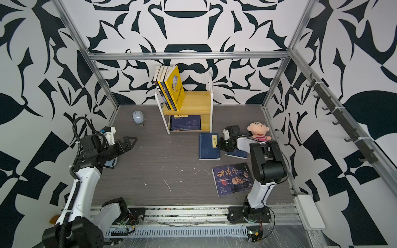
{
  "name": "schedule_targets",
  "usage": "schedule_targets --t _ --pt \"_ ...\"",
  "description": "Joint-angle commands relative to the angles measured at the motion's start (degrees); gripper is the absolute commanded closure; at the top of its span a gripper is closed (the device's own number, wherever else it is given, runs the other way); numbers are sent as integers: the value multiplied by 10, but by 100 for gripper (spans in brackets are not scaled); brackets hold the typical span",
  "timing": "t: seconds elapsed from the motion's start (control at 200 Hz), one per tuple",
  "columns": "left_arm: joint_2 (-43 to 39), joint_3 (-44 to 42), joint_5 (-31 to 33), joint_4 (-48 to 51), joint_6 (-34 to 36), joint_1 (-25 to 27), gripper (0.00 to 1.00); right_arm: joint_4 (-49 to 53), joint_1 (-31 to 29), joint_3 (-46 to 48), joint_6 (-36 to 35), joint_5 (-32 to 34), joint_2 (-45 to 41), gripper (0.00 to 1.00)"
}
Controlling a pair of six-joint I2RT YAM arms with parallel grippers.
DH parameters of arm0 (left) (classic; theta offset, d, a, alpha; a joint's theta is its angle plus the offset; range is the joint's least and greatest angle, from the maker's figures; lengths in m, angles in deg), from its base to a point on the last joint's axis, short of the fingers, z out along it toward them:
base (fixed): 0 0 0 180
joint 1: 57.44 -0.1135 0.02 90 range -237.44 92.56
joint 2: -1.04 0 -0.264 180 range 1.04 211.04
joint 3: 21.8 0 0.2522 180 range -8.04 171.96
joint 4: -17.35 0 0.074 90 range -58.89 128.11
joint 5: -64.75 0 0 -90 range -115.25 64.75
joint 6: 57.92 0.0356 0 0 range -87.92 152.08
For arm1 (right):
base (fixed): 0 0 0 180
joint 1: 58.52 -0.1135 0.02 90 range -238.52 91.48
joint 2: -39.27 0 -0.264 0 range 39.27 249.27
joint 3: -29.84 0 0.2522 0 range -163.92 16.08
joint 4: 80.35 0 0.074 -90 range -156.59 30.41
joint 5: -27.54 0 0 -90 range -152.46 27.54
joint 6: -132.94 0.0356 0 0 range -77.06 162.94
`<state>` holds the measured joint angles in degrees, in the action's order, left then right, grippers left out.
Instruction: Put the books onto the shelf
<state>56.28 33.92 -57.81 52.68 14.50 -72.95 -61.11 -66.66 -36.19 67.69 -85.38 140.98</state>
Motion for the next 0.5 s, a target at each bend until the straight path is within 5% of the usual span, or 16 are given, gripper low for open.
schedule_targets --t 0.0,0.36,0.495 --pt "-5 -5 -2 -8 0 3 0 1 -4 12 12 -12 6 99" --pt "17 45 -3 34 50 19 0 -6 -88 36 -42 -43 -73 100" --pt "23 52 1 38 50 19 0 -16 -103 31 -12 -32 -75 100"
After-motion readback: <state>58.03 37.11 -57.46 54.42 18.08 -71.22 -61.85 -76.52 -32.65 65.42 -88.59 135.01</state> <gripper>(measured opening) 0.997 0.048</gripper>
